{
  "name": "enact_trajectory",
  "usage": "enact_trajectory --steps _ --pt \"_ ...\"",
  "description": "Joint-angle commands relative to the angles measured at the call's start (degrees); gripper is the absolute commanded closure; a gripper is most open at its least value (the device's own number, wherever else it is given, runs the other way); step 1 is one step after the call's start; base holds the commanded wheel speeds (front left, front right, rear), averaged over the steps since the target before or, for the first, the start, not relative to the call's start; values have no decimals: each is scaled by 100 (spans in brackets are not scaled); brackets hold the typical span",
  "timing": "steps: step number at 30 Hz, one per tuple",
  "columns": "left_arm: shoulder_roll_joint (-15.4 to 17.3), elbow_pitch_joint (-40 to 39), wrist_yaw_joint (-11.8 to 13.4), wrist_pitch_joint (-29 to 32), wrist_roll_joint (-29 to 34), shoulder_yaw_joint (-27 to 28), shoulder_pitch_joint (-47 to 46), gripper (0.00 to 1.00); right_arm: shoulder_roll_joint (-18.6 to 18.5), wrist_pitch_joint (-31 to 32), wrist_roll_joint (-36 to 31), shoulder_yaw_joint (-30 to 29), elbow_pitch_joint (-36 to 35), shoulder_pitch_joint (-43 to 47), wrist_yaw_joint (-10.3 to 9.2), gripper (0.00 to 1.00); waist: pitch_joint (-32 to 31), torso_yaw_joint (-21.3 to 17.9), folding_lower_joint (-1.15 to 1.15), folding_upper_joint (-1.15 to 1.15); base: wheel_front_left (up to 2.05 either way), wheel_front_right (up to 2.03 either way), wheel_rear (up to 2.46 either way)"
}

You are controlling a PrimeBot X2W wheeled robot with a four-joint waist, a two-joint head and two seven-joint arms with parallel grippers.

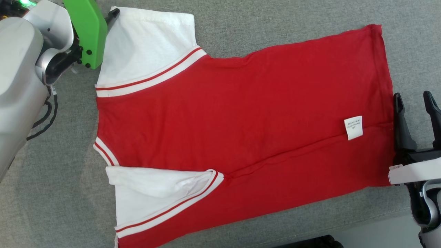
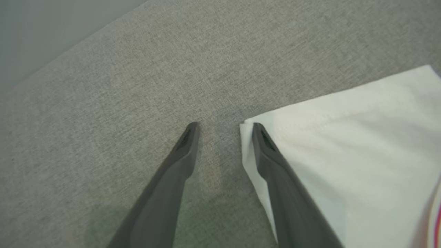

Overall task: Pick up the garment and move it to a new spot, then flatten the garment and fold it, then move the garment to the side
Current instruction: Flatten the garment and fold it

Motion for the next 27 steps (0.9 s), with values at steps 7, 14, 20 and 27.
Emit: enact_trajectory --steps 7,14,20,27 --pt "-29 60 16 135 -360 -255 19 100 -17 -16 -10 56 14 -107 -8 0 39 -8 -1 0 0 0 0" --pt "46 -181 13 -223 -556 -464 28 100 -199 -16 146 187 59 -275 -8 0 -164 57 -1 0 0 0 0" --pt "119 -434 15 -718 -715 -641 28 100 -600 569 667 608 331 -872 -8 0 -509 230 -1 0 0 0 0" --pt "123 -652 15 -1069 -851 -847 11 100 -807 2593 1126 782 977 -1994 -4 0 -771 474 -1 0 0 0 0"
